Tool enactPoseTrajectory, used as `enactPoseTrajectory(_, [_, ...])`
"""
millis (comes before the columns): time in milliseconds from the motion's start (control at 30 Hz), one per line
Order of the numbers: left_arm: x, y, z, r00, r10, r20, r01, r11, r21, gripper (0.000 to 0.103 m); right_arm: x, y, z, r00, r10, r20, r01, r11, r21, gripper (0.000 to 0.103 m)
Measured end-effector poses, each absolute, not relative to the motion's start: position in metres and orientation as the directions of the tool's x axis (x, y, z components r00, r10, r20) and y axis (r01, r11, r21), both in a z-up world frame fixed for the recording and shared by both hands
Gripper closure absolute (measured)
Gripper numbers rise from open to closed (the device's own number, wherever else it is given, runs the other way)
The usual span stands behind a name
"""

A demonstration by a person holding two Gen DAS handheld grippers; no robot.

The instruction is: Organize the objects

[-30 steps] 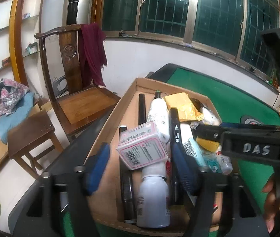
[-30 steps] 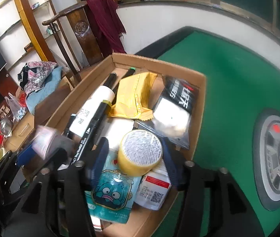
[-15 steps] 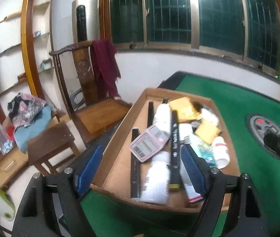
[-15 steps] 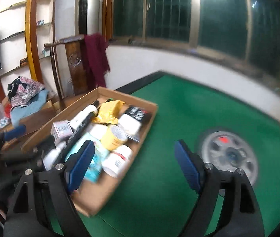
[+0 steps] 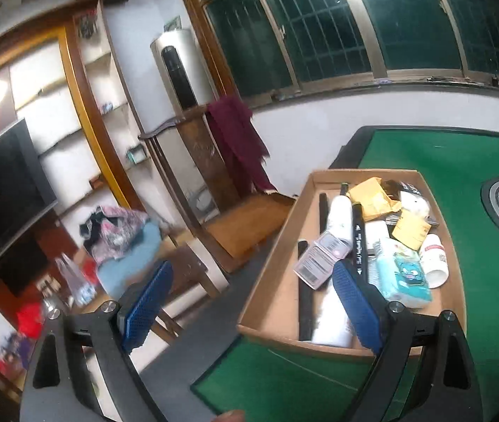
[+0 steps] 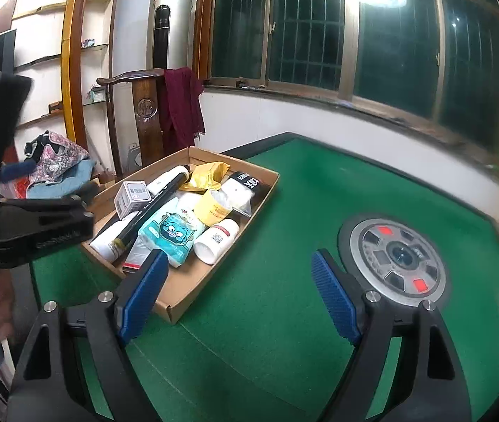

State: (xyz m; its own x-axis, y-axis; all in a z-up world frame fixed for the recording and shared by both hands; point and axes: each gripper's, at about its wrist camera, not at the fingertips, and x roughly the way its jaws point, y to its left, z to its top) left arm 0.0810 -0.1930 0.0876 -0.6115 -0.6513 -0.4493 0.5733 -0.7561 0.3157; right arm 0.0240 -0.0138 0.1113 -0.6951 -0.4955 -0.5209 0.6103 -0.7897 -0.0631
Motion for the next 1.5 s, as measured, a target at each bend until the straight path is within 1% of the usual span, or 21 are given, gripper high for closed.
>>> enactPoseTrajectory(100, [0.086,-0.197,0.088,-0.646,-0.614,-0.453,0.563,-0.784,0.261,0.014,0.026,-0.008,0.111,-0.693,-0.505,-0.515,0.610,-0.791,-0.045,0.019])
enactPoseTrajectory(200, [0.088,-0.194,0.087,-0.670,-0.594,-0.446,0.543,-0.801,0.252,0.014,0.027,-0.008,0.111,-0.696,-0.505,-0.510,0.607,-0.793,-0.044,0.019])
enactPoseTrajectory(433, [0.087,-0.194,0.083,-0.688,-0.561,-0.461,0.521,-0.824,0.224,0.014,0.029,-0.012,0.107,-0.692,-0.504,-0.517,0.615,-0.787,-0.056,0.019])
enactPoseTrajectory(533, [0.087,-0.193,0.082,-0.690,-0.559,-0.460,0.518,-0.825,0.225,0.014,0.027,-0.014,0.103,-0.676,-0.504,-0.538,0.622,-0.781,-0.051,0.019])
enactPoseTrajectory(667, [0.089,-0.193,0.082,-0.701,-0.539,-0.467,0.511,-0.837,0.197,0.014,0.024,-0.015,0.099,-0.676,-0.481,-0.558,0.607,-0.793,-0.052,0.019])
enactPoseTrajectory(833, [0.090,-0.193,0.082,-0.706,-0.530,-0.470,0.508,-0.841,0.185,0.014,0.029,-0.019,0.100,-0.728,-0.424,-0.539,0.569,-0.812,-0.130,0.019])
enactPoseTrajectory(933, [0.090,-0.195,0.082,-0.711,-0.518,-0.476,0.501,-0.848,0.174,0.014,0.029,-0.024,0.097,-0.740,-0.395,-0.545,0.558,-0.813,-0.168,0.019])
enactPoseTrajectory(1033, [0.091,-0.197,0.083,-0.717,-0.502,-0.483,0.495,-0.855,0.153,0.014,0.028,-0.026,0.093,-0.734,-0.386,-0.559,0.560,-0.810,-0.175,0.019])
enactPoseTrajectory(1500, [0.093,-0.198,0.083,-0.722,-0.488,-0.490,0.494,-0.860,0.128,0.014,0.030,-0.026,0.094,-0.735,-0.393,-0.553,0.567,-0.804,-0.182,0.019])
